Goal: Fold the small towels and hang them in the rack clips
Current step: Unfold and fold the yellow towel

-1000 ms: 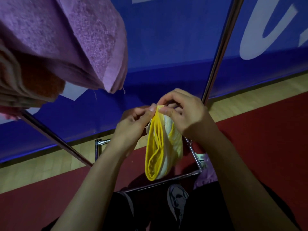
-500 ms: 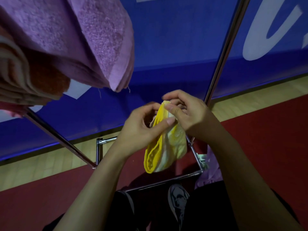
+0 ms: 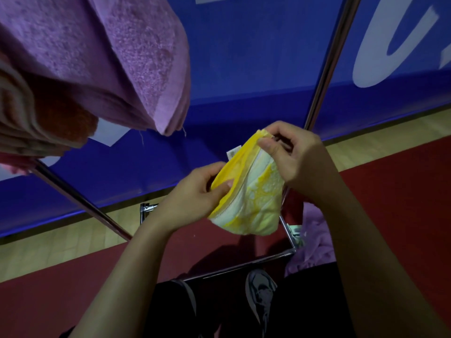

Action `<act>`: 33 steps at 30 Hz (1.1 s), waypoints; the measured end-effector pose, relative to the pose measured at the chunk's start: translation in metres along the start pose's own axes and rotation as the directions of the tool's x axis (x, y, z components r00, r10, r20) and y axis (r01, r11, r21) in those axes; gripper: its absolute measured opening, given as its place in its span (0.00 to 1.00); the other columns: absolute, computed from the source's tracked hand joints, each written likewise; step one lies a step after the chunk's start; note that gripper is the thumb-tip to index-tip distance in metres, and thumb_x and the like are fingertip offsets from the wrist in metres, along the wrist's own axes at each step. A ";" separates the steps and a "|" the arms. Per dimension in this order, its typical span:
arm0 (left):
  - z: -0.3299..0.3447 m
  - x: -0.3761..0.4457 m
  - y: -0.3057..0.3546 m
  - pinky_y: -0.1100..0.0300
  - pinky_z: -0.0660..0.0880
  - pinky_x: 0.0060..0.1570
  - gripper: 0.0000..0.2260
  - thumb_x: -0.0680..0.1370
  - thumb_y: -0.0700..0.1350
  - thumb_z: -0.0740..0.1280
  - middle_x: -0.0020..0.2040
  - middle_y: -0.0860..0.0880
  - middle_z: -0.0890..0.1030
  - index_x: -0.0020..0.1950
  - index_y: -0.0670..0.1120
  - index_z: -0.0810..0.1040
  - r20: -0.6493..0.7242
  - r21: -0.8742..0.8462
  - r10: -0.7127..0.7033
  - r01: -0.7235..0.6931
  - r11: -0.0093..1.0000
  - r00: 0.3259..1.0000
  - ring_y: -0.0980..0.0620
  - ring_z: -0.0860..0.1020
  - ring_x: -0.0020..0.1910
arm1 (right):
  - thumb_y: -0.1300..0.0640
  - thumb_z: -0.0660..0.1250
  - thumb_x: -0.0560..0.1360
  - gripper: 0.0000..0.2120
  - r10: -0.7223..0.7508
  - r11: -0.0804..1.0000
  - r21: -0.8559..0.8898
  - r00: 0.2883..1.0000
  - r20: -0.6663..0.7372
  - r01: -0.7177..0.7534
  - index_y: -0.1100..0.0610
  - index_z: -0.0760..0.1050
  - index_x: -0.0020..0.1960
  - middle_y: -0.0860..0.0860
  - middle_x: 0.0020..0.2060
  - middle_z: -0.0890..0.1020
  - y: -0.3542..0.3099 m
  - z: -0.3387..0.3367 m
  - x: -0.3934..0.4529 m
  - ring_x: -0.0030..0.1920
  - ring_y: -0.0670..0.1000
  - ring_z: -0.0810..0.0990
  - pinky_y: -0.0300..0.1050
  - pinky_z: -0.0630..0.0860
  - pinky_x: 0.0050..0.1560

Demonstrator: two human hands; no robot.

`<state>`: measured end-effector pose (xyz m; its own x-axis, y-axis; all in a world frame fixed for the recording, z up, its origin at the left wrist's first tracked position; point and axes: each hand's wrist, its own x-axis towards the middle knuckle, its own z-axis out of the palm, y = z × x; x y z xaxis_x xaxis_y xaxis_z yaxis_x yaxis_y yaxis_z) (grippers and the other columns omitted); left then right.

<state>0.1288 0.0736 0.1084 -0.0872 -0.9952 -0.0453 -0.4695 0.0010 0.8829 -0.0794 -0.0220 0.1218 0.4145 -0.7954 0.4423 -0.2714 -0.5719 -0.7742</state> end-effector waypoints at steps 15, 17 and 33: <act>-0.002 0.004 -0.015 0.47 0.84 0.47 0.09 0.79 0.43 0.71 0.50 0.52 0.85 0.57 0.54 0.80 0.012 0.126 -0.282 0.278 0.952 0.959 0.43 0.85 0.45 | 0.55 0.70 0.80 0.04 0.065 0.988 -0.144 0.994 0.090 -0.052 0.55 0.76 0.50 0.55 0.40 0.79 0.021 -0.016 -0.006 0.39 0.56 0.78 0.46 0.75 0.41; 0.002 0.003 -0.017 0.51 0.84 0.46 0.10 0.77 0.48 0.73 0.49 0.54 0.84 0.56 0.55 0.80 -0.075 0.269 -0.296 0.305 0.914 0.952 0.47 0.85 0.46 | 0.55 0.71 0.79 0.05 0.063 0.988 -0.149 0.991 0.121 -0.045 0.55 0.76 0.49 0.57 0.39 0.78 0.021 -0.016 -0.007 0.38 0.55 0.76 0.43 0.73 0.40; 0.027 0.004 -0.027 0.55 0.73 0.46 0.10 0.84 0.49 0.63 0.46 0.54 0.74 0.54 0.51 0.84 0.111 0.593 0.187 -0.216 0.776 0.976 0.53 0.75 0.44 | 0.56 0.72 0.78 0.04 0.036 0.982 -0.187 0.995 0.094 -0.018 0.56 0.78 0.48 0.54 0.39 0.79 0.022 -0.025 -0.007 0.39 0.53 0.77 0.36 0.71 0.39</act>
<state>0.1173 0.0722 0.0718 -0.2707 -0.9602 0.0686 -0.8664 0.2741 0.4174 -0.1101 -0.0341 0.1131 0.4846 -0.7929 0.3694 -0.4363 -0.5851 -0.6837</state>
